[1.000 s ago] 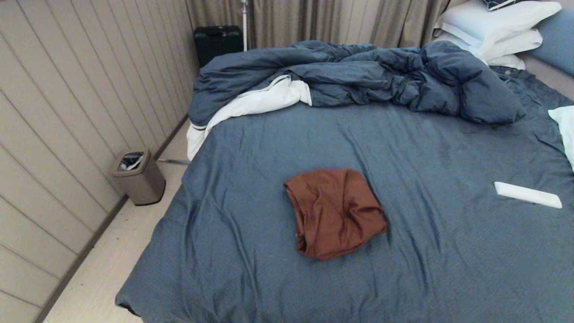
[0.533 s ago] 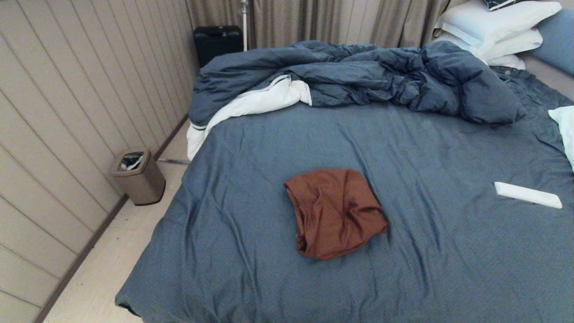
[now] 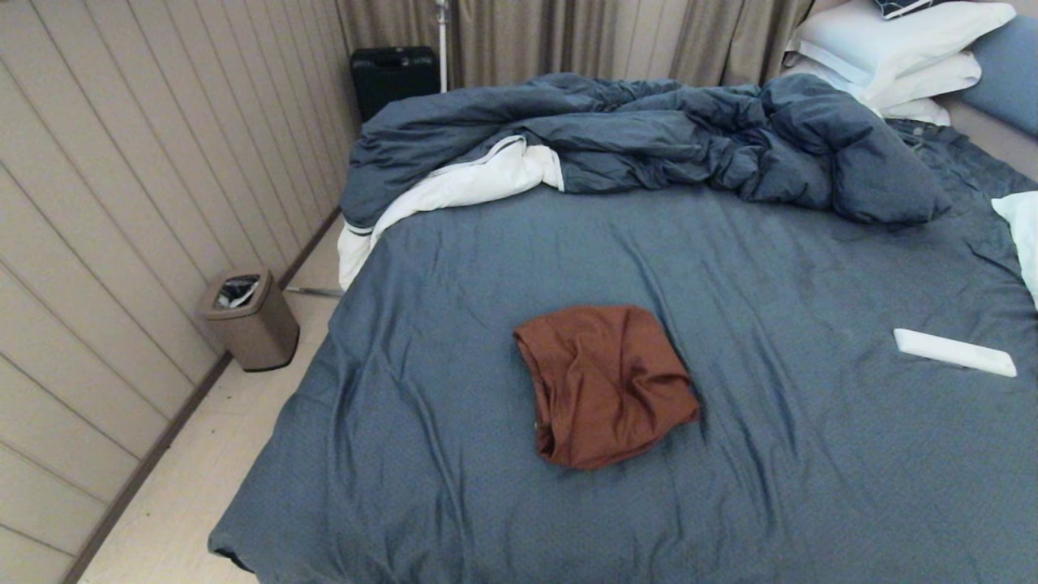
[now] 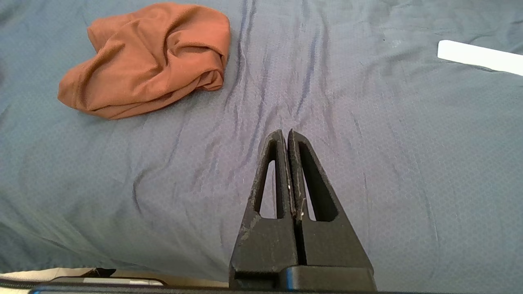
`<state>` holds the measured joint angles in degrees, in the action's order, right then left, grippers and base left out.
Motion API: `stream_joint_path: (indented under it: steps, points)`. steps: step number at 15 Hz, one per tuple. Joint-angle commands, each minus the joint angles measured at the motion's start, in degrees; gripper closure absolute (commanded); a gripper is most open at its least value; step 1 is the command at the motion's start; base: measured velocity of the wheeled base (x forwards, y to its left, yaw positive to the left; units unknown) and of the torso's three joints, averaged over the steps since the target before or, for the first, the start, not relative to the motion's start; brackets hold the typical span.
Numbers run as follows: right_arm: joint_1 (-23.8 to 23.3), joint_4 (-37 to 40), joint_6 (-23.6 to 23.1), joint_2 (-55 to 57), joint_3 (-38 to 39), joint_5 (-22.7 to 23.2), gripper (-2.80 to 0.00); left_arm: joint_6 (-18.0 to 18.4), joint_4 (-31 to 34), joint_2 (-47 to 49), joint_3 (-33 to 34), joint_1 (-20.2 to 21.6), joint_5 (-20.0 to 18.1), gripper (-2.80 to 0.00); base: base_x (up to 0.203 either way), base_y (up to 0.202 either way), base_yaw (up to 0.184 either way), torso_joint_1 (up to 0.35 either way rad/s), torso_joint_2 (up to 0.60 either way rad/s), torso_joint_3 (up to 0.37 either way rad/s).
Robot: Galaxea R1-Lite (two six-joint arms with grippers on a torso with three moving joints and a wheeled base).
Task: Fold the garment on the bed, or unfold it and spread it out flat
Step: Unford the brown shorts
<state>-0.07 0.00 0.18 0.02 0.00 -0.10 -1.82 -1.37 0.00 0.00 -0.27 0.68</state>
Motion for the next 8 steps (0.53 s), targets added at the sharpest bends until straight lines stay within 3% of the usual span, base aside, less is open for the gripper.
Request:
stream_joint_path:
  steps: [1, 8]
  points:
    - [0.0, 0.0, 0.0, 0.2, 0.0, 0.0, 0.00, 0.0, 0.0, 0.2, 0.0, 0.0, 0.0, 0.00, 0.000, 0.000, 0.000, 0.000, 0.00, 0.000]
    - [0.1, 0.0, 0.0, 0.2, 0.0, 0.0, 0.00, 0.0, 0.0, 0.2, 0.0, 0.0, 0.0, 0.00, 0.000, 0.000, 0.000, 0.000, 0.00, 0.000]
